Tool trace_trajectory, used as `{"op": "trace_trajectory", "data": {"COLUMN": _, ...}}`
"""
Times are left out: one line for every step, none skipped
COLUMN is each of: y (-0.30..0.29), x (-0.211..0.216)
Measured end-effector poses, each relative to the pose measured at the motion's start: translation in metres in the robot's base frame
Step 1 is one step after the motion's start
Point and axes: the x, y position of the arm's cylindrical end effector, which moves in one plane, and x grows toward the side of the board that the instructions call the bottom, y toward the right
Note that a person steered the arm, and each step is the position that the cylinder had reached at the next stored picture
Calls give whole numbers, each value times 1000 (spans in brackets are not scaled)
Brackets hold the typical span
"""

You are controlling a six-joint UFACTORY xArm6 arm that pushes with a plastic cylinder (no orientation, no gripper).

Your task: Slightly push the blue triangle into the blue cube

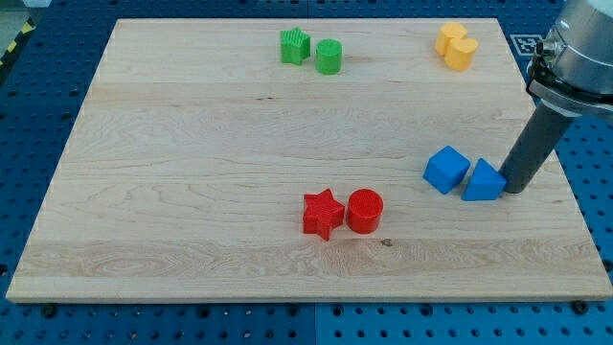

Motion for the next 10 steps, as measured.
{"op": "trace_trajectory", "data": {"y": 0, "x": 15}}
{"op": "trace_trajectory", "data": {"y": 0, "x": 18}}
{"op": "trace_trajectory", "data": {"y": -2, "x": 18}}
{"op": "trace_trajectory", "data": {"y": -10, "x": 17}}
{"op": "trace_trajectory", "data": {"y": -12, "x": 13}}
{"op": "trace_trajectory", "data": {"y": -14, "x": 4}}
{"op": "trace_trajectory", "data": {"y": -21, "x": -6}}
{"op": "trace_trajectory", "data": {"y": -22, "x": -6}}
{"op": "trace_trajectory", "data": {"y": -22, "x": -6}}
{"op": "trace_trajectory", "data": {"y": -18, "x": 1}}
